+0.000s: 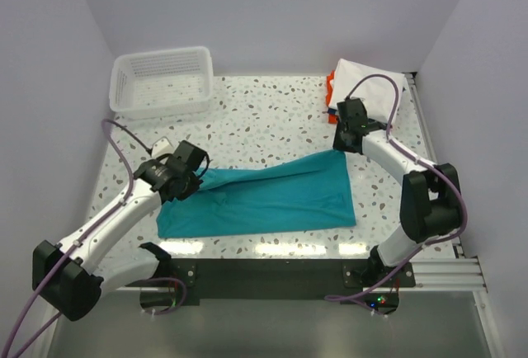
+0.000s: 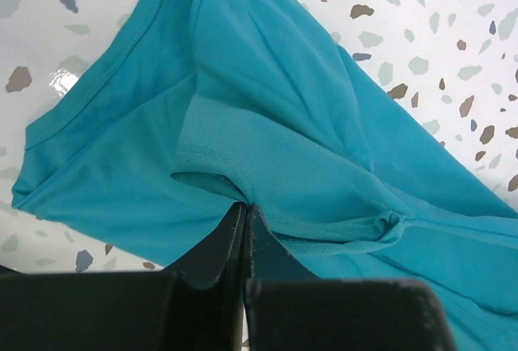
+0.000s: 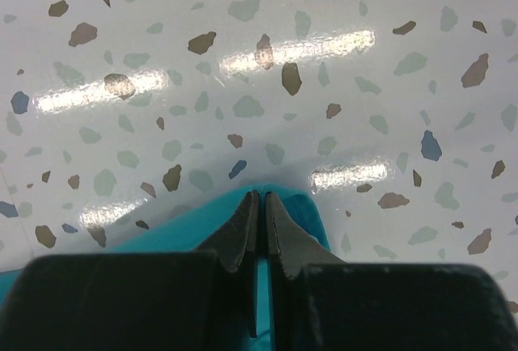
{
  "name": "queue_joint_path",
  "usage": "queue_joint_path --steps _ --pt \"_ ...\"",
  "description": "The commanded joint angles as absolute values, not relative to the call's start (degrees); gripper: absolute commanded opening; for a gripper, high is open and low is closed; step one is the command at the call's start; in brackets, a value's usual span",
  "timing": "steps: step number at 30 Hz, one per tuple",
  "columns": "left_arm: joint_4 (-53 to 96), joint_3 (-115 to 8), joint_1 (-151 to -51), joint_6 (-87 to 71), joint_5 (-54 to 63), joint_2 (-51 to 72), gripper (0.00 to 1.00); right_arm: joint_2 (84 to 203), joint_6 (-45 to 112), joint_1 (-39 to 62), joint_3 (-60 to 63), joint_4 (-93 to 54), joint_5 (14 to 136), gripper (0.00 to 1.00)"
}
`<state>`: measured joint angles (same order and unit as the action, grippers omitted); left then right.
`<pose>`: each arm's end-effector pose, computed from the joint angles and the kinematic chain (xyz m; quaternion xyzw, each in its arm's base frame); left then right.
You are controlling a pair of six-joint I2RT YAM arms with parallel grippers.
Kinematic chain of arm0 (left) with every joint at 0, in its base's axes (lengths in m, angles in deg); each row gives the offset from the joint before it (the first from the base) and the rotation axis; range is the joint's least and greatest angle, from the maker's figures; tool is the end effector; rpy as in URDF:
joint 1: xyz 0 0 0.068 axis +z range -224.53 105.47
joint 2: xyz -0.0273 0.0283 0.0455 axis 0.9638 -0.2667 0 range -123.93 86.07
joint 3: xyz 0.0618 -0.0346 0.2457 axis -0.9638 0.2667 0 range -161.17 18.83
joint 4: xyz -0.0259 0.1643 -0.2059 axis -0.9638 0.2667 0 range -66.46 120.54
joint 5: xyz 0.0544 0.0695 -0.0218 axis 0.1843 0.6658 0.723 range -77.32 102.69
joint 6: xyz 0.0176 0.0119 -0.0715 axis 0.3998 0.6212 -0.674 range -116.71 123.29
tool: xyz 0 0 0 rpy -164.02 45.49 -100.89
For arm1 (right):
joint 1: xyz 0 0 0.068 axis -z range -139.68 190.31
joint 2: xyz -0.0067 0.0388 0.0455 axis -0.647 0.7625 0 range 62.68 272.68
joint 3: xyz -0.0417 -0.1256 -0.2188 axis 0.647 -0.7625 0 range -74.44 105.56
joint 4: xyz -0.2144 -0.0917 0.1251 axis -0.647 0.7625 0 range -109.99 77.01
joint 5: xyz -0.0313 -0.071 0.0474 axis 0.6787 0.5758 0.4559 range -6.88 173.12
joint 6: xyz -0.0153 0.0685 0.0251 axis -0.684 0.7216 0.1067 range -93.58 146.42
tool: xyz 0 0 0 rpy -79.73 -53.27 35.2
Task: Fold and stack the t-shirts
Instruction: Fold the tshirt
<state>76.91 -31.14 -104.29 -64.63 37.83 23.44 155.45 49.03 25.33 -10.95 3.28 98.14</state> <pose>0.2002 -0.0839 0.2169 -0.3548 0.8875 -0.0125 0.2937 0.3516 0.0774 0.1835 0.1042 0.9341 -0.0146 0.3412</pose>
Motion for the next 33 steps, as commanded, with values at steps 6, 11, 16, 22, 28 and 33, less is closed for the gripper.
queue_joint_path --steps 6,11,16,22,28,33 --pt "83.7 -28.4 -106.7 -71.2 40.4 29.2 0.00 149.7 47.8 25.5 -13.3 3.9 96.7 0.00" --pt "79.8 -24.9 -107.7 -69.0 37.1 30.7 0.00 147.0 47.7 25.4 -16.2 4.3 96.8 0.00" --pt "77.2 -21.2 -109.2 -66.5 32.4 33.3 0.00 143.5 48.0 25.4 -19.0 4.9 98.0 0.00" --pt "79.4 -22.1 -112.0 -68.0 29.3 36.5 0.00 142.4 47.5 25.5 -20.7 4.4 98.6 0.00" --pt "83.4 -25.1 -114.8 -69.1 30.9 31.6 0.00 142.7 47.6 25.4 -21.1 3.8 98.2 0.00" --pt "83.9 -23.7 -115.4 -68.2 30.8 32.2 0.09 141.9 48.2 25.5 -22.8 4.9 99.6 0.06"
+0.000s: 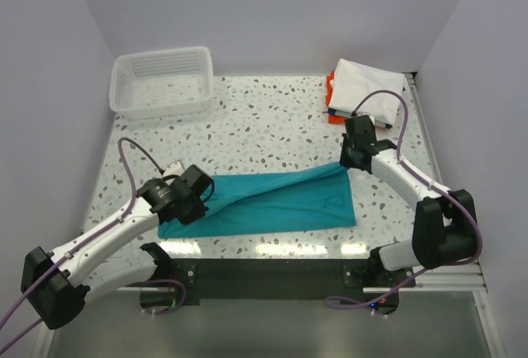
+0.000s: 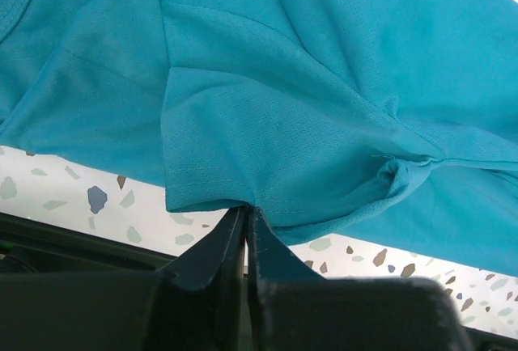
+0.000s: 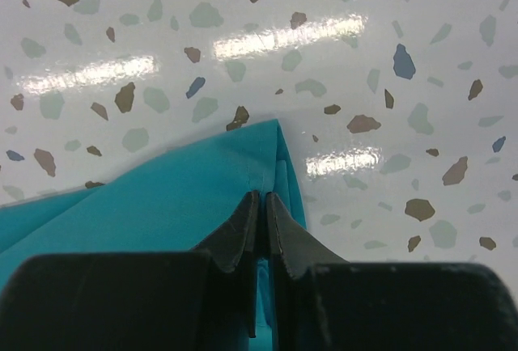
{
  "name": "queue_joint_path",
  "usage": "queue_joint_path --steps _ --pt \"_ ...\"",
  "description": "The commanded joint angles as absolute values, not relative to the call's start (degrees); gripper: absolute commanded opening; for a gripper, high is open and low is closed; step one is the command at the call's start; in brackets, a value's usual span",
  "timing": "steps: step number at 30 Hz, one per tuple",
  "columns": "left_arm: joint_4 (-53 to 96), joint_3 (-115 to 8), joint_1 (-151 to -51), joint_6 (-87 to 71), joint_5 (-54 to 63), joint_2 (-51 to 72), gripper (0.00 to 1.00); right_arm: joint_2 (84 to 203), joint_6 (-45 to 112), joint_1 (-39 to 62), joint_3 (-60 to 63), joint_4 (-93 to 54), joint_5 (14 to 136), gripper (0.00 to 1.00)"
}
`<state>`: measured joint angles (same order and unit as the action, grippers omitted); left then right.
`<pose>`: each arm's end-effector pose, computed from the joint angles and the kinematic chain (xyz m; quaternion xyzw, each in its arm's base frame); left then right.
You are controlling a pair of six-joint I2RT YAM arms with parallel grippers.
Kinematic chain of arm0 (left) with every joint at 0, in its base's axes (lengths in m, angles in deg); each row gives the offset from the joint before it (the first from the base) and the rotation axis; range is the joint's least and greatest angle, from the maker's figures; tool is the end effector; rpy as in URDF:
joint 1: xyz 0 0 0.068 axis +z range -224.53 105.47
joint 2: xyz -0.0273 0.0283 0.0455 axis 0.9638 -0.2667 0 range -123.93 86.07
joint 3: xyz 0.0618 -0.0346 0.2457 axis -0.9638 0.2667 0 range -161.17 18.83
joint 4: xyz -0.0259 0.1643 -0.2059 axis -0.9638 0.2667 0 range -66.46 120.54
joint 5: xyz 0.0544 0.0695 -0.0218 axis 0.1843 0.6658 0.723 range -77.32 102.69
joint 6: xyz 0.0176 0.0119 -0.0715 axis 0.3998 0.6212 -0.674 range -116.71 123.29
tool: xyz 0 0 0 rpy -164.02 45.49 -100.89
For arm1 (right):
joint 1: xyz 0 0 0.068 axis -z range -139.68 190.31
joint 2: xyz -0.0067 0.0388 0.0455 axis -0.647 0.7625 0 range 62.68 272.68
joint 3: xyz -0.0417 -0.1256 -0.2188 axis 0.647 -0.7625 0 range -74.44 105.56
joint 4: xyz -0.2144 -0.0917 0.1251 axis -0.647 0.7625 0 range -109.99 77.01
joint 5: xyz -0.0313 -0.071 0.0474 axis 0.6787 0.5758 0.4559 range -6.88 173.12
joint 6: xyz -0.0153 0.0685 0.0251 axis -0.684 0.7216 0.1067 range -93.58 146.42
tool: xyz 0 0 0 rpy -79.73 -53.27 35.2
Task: Fold and stack the t-shirts
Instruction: Fold the tshirt
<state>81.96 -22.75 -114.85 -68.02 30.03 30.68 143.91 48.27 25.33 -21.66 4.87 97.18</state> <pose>0.1466 -0.1001 0.1878 -0.2834 0.9350 -0.0427 0.2091 0.3033 0.0655 0.1832 0.0948 0.9380 -0.0115 0.3331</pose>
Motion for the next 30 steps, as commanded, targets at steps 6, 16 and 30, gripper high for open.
queue_joint_path --steps 6,16,30 --pt "82.2 -20.0 -115.4 -64.3 27.8 37.1 0.43 140.9 50.9 25.5 -24.9 9.2 104.6 0.19" --pt "77.8 -24.6 -115.4 -59.6 28.6 32.0 0.97 129.7 49.8 25.4 -27.4 12.8 98.3 0.99" --pt "52.2 -20.8 -100.6 -48.6 18.9 12.3 1.00 142.2 43.6 18.3 -25.4 -1.4 68.1 0.99"
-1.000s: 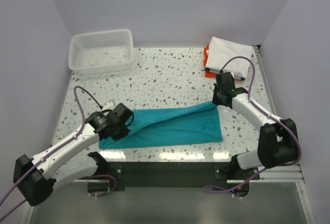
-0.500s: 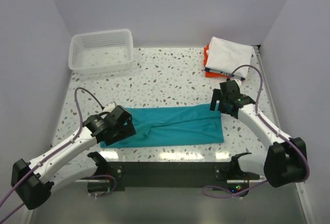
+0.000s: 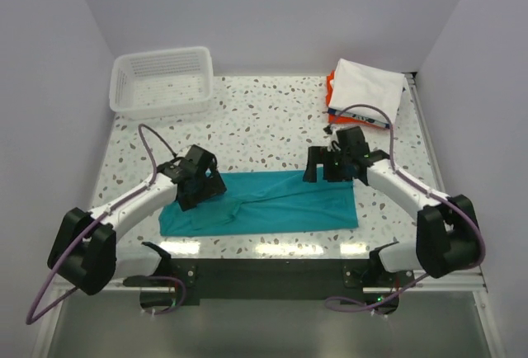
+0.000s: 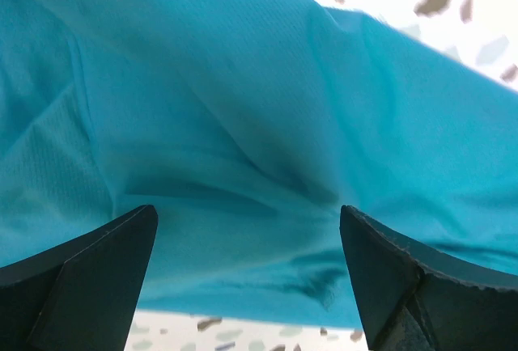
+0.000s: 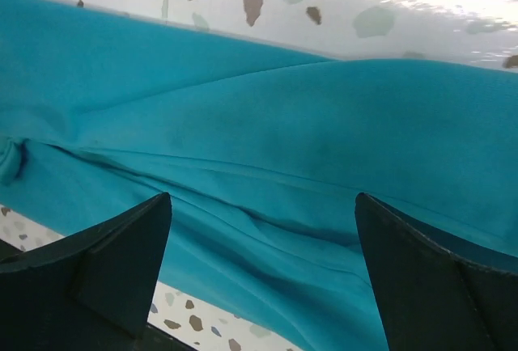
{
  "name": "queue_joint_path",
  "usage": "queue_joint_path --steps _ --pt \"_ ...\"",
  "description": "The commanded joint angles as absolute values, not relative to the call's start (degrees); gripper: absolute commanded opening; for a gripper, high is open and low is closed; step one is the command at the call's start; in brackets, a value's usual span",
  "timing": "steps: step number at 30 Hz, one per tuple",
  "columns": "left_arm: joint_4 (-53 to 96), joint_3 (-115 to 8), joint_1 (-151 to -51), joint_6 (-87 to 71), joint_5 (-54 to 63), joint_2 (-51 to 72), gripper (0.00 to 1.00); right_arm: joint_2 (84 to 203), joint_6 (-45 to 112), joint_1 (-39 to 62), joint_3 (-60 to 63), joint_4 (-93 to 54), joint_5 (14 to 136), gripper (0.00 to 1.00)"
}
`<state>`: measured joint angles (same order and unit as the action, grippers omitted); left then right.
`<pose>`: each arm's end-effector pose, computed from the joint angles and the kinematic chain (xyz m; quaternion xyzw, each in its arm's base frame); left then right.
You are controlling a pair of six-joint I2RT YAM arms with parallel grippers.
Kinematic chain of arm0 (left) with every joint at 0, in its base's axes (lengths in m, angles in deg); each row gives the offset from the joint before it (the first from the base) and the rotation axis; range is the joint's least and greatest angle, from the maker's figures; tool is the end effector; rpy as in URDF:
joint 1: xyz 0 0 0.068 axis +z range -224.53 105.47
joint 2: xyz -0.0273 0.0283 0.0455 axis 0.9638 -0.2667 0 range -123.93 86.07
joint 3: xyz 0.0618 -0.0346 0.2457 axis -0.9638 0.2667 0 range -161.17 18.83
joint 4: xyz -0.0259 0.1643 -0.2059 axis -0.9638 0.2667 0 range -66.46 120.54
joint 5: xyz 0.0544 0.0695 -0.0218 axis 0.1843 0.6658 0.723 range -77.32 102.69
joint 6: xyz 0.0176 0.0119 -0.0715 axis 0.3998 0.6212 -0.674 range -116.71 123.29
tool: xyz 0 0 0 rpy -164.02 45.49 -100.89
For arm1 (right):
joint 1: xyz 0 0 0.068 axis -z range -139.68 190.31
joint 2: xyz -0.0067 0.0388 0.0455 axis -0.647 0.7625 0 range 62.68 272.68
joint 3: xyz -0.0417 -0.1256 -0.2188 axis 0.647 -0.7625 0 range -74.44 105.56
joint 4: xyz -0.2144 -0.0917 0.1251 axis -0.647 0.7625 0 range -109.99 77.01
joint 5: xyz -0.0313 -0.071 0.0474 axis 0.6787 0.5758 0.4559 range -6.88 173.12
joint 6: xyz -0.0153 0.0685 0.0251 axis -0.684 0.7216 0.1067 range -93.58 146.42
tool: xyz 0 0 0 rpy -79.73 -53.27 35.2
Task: Fold and stack the t-shirts
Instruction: Fold the tshirt
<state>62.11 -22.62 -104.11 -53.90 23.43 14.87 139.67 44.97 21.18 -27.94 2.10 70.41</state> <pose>0.2111 -0.1065 0.1495 -0.2504 0.9454 -0.0618 0.1993 0.2705 0.1085 0.1718 -0.0403 0.9411 0.2022 0.2679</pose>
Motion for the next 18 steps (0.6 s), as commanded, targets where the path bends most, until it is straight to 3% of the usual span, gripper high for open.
queue_joint_path --steps 1,11,18 --pt "51.8 -20.7 -100.0 -48.4 18.2 11.1 1.00 144.6 43.7 17.6 -24.5 -1.5 68.1 0.99" --pt "48.9 -20.5 -97.6 -47.3 16.0 2.6 1.00 146.4 45.7 -3.4 -21.3 -5.3 76.8 0.99" --pt "49.6 -18.8 -97.5 -47.9 15.8 5.0 1.00 150.4 61.3 -17.6 -22.9 -19.1 81.3 0.95"
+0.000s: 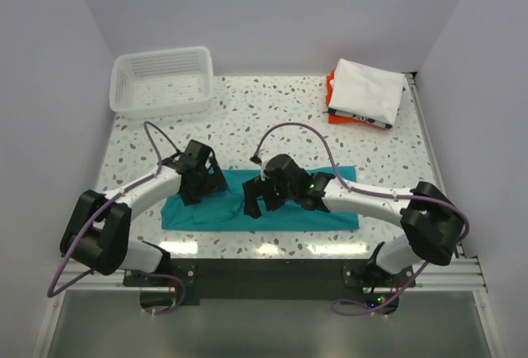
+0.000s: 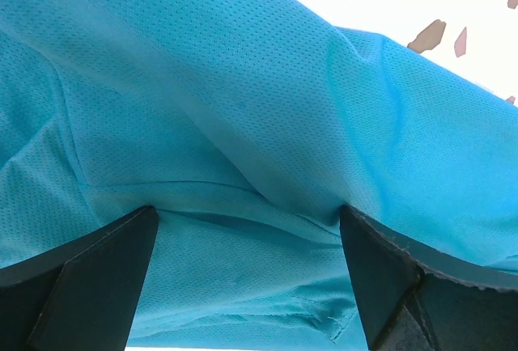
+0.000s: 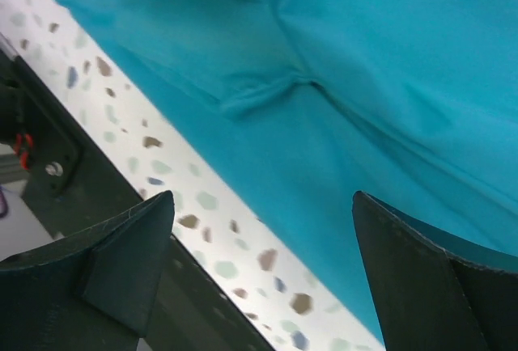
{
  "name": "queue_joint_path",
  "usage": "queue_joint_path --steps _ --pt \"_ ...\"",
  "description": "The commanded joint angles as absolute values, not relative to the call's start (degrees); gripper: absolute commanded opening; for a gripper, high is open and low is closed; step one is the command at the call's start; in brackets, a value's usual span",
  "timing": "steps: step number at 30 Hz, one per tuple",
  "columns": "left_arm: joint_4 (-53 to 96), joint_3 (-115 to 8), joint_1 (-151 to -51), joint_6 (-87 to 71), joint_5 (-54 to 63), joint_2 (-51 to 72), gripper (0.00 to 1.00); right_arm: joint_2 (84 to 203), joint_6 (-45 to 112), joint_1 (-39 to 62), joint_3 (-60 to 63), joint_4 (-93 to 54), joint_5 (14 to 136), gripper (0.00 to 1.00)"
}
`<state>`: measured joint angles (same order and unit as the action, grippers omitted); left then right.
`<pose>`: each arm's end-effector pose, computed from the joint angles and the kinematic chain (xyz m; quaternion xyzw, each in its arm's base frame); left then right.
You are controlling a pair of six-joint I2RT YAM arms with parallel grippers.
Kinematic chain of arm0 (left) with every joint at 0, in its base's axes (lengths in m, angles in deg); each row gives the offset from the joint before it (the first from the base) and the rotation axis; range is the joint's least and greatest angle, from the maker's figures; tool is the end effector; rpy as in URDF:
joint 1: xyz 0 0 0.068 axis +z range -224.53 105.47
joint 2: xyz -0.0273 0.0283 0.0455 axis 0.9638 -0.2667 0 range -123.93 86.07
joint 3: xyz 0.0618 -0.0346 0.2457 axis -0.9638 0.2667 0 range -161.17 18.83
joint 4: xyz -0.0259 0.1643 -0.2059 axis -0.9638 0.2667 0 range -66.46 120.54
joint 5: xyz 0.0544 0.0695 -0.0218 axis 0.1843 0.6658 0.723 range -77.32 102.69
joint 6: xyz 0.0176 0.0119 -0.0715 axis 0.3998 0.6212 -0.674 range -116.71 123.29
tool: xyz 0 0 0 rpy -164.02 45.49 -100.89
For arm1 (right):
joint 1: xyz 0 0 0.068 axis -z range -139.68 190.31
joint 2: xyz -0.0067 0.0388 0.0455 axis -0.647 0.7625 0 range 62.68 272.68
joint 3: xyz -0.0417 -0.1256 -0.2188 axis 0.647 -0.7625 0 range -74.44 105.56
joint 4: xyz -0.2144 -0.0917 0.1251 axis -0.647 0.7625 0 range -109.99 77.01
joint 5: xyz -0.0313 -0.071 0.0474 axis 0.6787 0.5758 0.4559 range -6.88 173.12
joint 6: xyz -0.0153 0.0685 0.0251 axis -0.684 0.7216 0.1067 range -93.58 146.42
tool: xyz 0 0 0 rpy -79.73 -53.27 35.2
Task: Fold and stack the t-shirts
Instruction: Fold the tshirt
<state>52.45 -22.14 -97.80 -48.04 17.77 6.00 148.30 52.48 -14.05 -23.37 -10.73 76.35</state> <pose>0.2403 -0.0974 0.1195 -0.2459 0.9494 -0.0809 0.1780 0.1909 0.2791 0.1733 -0.2470 0.8847 0.2943 0.2640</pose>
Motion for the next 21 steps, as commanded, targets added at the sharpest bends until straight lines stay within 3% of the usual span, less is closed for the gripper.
queue_joint_path --steps 1,4,7,19,21 --pt "49.6 -18.3 -97.5 -48.0 15.8 5.4 1.00 151.4 62.9 -18.6 -21.8 -19.3 82.2 0.94" --pt "50.4 -17.9 -97.4 -48.7 16.4 6.7 1.00 154.9 67.4 -23.1 -19.3 -18.9 88.7 0.90" --pt "50.1 -17.1 -97.4 -49.1 16.2 7.9 1.00 157.3 71.3 -25.9 -17.5 -18.4 95.8 0.81" --pt "50.0 -15.0 -97.4 -49.4 16.6 10.6 1.00 166.2 75.6 -26.9 -10.5 -15.6 101.0 0.58" --pt "50.1 -14.8 -97.4 -49.4 16.8 11.1 1.00 166.9 76.1 -26.8 -10.1 -14.6 102.2 0.50"
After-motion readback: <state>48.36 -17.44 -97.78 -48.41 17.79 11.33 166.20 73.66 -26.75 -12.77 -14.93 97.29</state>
